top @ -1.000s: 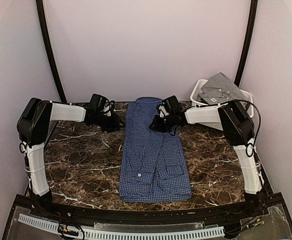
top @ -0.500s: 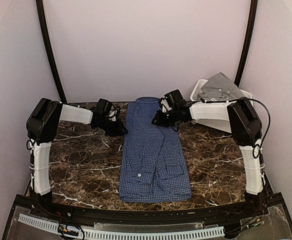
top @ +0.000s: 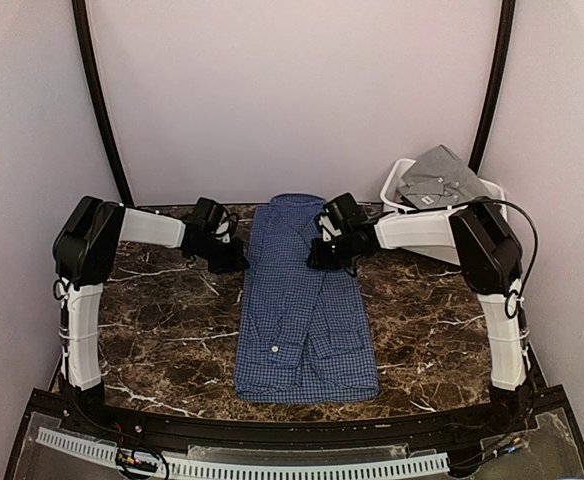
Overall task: Fold and stack the long sleeve shirts
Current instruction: Move the rectangle-folded shirt to the center of the board.
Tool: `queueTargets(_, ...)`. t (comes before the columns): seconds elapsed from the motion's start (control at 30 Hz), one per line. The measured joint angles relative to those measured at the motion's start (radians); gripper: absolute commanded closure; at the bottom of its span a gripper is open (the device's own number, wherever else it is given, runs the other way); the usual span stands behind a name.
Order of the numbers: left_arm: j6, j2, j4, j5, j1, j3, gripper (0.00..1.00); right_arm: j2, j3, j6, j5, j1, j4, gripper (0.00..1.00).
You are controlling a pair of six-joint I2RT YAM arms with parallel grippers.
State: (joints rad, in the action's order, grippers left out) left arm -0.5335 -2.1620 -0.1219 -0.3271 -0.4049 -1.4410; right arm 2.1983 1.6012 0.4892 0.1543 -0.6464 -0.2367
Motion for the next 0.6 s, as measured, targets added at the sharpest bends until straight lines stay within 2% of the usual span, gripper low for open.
queueTargets(0.17, 0.007, 0.0, -0.002, -0.006, 0.041, 0.0, 0.97, 0.0, 0.001, -0.013, -0.023, -0.024, -0.013, 0.79)
queueTargets(0.3, 0.013, 0.0, -0.014, -0.018, 0.068, -0.008, 0.82, 0.0, 0.005, -0.024, -0.036, -0.026, -0.032, 0.78)
queueTargets(0.33, 0.016, 0.0, -0.022, -0.018, 0.069, -0.013, 0.73, 0.0, 0.005, -0.026, -0.041, -0.026, -0.036, 0.77)
queueTargets(0.47, 0.024, 0.018, -0.055, -0.013, 0.073, -0.021, 0.6, -0.032, -0.016, -0.037, -0.049, -0.026, -0.058, 0.73)
queueTargets(0.6, 0.015, 0.092, -0.103, 0.006, 0.073, 0.044, 0.58, -0.177, -0.128, -0.04, -0.05, -0.028, -0.053, 0.69)
